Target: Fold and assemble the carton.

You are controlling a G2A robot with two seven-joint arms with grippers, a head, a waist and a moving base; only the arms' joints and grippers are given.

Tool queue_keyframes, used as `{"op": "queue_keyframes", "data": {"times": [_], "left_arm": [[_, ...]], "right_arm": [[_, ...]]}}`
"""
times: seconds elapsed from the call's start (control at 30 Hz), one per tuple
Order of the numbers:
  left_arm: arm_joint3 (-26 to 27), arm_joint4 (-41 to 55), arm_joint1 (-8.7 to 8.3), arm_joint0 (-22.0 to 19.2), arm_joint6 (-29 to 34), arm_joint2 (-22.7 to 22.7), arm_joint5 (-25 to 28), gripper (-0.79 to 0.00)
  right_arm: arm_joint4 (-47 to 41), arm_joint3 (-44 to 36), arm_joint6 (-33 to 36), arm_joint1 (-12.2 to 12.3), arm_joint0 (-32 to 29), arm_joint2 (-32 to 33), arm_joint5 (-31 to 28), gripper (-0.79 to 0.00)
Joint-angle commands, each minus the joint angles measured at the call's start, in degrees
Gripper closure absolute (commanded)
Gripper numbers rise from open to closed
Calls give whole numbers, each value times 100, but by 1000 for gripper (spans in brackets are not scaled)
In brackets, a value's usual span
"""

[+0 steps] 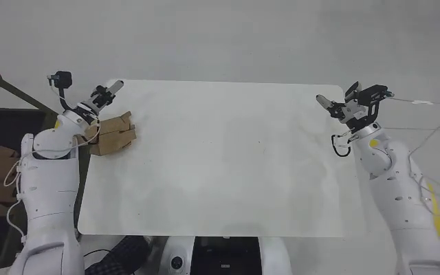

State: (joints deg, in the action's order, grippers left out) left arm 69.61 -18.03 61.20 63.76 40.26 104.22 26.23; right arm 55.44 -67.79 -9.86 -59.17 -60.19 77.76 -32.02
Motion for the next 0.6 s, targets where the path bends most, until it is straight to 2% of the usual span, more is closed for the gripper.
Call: {"op": "queue_keyframes", "data": {"times": [0.0,0.27,0.57], "left_arm": [[-144,103,-46,-28,183,129,68,-785],[-1114,882,-279,-320,1122,711,315,-785],[-1878,1004,-523,-582,1573,1025,420,-785]], "right_arm": [[0,0,0,0,0,0,0,-785],[0,0,0,0,0,0,0,-785],[0,0,0,0,0,0,0,-785]]}}
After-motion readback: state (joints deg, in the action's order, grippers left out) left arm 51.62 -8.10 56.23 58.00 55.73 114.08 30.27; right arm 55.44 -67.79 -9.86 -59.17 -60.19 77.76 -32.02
